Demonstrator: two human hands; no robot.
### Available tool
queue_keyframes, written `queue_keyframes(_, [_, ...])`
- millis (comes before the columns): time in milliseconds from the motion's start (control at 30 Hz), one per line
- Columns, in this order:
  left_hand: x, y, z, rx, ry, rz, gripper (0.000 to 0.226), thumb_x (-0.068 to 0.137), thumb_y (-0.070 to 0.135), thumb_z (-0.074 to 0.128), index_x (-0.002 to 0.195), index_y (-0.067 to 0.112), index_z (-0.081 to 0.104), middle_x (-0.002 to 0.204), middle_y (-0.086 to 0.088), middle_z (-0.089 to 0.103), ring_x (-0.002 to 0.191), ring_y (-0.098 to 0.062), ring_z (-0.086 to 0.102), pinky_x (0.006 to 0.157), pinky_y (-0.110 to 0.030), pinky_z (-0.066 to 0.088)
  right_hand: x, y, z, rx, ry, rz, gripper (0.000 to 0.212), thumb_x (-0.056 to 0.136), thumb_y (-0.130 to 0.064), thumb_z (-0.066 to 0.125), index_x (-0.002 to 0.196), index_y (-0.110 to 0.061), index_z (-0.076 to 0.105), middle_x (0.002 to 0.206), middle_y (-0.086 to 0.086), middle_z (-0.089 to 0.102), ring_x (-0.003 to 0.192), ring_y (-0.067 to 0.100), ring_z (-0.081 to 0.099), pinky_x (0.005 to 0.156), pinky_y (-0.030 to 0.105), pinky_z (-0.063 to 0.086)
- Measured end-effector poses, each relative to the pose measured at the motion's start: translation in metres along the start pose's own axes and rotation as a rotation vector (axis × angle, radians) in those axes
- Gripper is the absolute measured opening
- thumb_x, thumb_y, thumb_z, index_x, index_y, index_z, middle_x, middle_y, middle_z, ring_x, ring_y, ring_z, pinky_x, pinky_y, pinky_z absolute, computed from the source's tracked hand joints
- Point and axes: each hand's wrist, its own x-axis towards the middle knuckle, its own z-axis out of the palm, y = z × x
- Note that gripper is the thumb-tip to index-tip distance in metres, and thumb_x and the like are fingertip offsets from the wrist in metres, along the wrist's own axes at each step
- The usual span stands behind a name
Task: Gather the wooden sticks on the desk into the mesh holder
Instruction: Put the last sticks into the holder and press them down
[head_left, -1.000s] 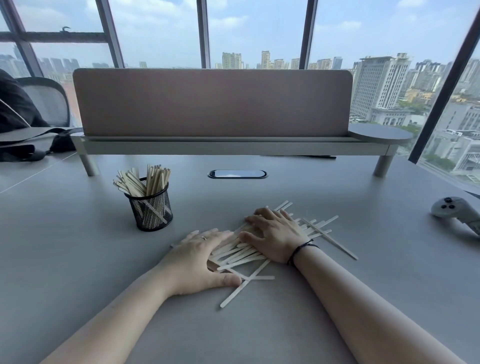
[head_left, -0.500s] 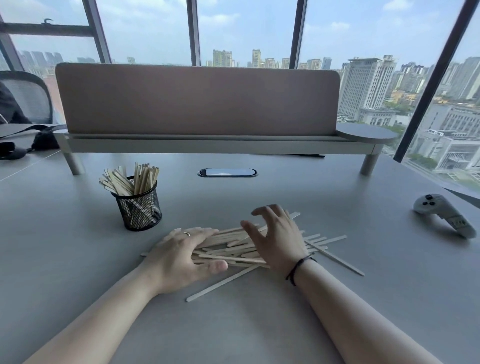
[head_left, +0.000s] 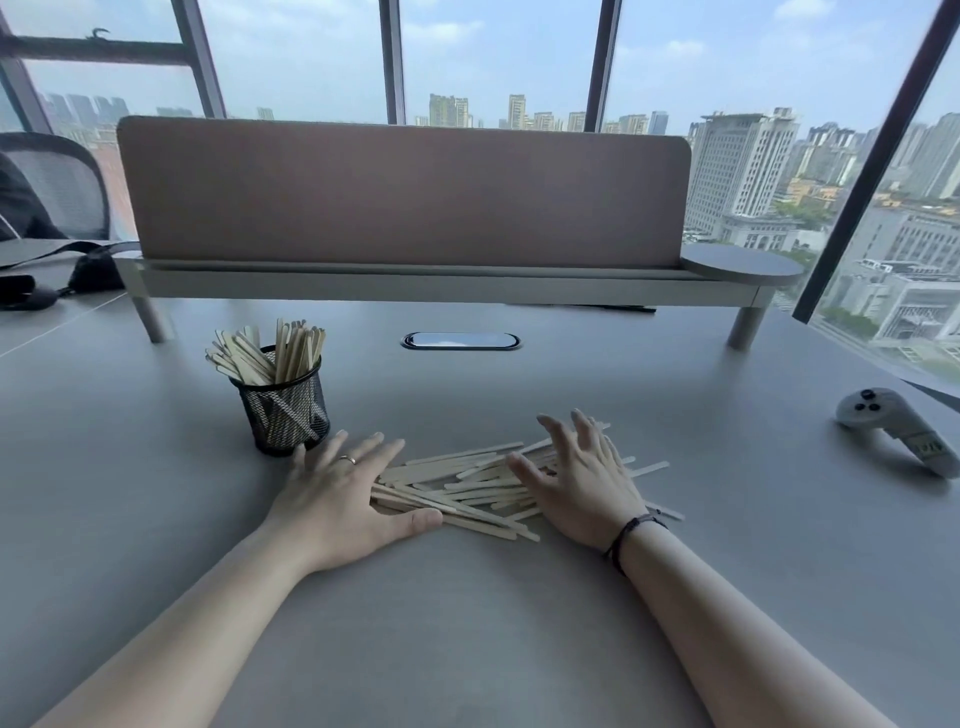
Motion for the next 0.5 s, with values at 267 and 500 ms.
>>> queue_keyframes(267, [0.005,0.007,0.005,-0.076,-0.015,0.096,0.125,0.048,0.109,0.021,0.155,0.045,0.02,0.165,0.024,0.011,0.154,-0.009,0.004,0.124,-0.047,0.003,-0.003,-0.032,0.017,0.068,-0.117,-0.348,0.075,0.081,-0.078,0.047,0.145,-0.045,0.028,0.163,-0.002,0.014,0.145,0.018,0.031,0.115,0.035,0.031])
queue_keyframes(500, [0.007,0.012,0.007,-0.096,0.025,0.132,0.123,0.05,0.108,0.025,0.154,0.042,0.023,0.162,0.024,0.021,0.153,-0.007,0.012,0.124,-0.041,0.01,0.003,-0.026,0.008,0.174,0.175,-0.365,0.06,0.088,-0.07,0.044,0.139,-0.037,0.045,0.149,-0.007,0.043,0.139,0.007,0.036,0.117,0.039,0.028])
